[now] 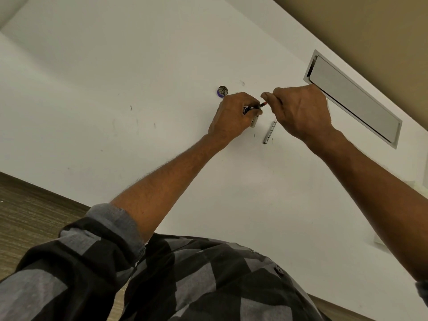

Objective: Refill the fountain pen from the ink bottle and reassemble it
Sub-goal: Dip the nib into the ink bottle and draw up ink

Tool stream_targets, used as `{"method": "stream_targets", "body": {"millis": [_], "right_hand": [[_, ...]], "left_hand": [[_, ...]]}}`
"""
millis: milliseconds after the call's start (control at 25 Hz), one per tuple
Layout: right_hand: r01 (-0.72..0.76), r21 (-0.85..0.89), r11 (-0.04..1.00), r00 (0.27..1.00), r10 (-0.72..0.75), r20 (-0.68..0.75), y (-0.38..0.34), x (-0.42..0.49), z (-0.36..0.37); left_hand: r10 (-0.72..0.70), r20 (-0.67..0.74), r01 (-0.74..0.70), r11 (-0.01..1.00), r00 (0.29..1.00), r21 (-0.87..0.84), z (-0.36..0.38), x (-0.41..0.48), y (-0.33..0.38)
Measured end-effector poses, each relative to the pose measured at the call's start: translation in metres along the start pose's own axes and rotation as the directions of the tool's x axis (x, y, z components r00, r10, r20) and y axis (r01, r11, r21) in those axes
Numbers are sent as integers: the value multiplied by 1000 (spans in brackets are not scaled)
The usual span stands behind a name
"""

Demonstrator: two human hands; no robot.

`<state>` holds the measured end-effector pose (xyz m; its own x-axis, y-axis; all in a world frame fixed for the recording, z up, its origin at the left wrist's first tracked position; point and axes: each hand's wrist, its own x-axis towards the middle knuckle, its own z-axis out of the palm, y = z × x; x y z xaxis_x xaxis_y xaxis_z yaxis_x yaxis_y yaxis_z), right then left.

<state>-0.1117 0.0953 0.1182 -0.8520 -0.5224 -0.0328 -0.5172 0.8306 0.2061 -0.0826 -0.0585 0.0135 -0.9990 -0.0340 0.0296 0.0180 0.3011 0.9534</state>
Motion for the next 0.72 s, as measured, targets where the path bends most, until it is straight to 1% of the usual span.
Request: {"method": "stream_targets", "body": {"millis": [40,120,240,400,560,720], "right_hand": [[-5,44,999,1000,5,-7,0,-1,-1],[29,107,994,999,-26,-34,1,-3,-3],[72,65,995,997,-69,-37,3,-3,-2],[51,36,998,998,-50,-36,3,1,1],[23,20,1000,1000,-22,-19,1,1,1],[14,46,999,999,-12,-47,1,-3,-4]], "left_hand": [[1,1,-1,1000,1000,3,-1,0,0],[-1,2,1,1000,1000,6,-2,1,-1],[-5,10,5,1000,1000,7,-1,1,-3],[33,3,-33,999,999,20,2,-1,-3],[24,2,-24,1000,1000,13,1,0,-1],[15,-5,-15,1000,1000,3,-2,0,1]]}}
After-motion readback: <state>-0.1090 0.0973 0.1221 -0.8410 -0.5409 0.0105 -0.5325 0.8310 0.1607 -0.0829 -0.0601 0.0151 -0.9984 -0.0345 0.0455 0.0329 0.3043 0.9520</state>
